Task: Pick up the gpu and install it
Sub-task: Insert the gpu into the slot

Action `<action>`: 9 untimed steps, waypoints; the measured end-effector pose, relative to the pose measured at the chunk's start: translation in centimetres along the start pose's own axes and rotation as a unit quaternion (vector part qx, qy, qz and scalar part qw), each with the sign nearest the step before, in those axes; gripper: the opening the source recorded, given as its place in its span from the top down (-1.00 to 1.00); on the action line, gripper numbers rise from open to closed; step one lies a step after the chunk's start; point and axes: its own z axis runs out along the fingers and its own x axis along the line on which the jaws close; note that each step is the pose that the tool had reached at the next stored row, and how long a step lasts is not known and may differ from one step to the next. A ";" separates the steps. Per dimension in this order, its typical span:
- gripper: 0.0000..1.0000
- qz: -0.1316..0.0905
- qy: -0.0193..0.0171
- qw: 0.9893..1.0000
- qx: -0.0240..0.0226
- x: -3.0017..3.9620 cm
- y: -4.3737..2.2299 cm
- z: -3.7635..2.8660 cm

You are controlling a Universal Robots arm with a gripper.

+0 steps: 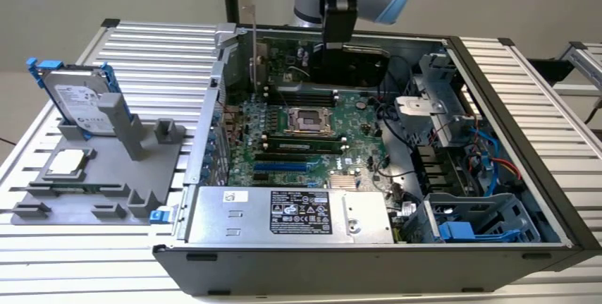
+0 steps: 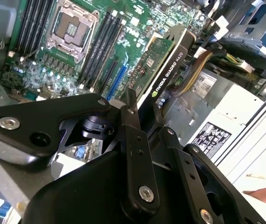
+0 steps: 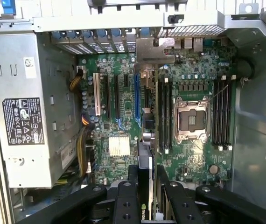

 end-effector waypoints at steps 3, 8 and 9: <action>1.00 0.000 0.000 1.000 0.000 0.00 0.01 0.02; 1.00 0.000 0.000 1.000 0.000 0.00 0.01 0.12; 1.00 0.000 0.000 1.000 0.000 -0.01 0.02 0.14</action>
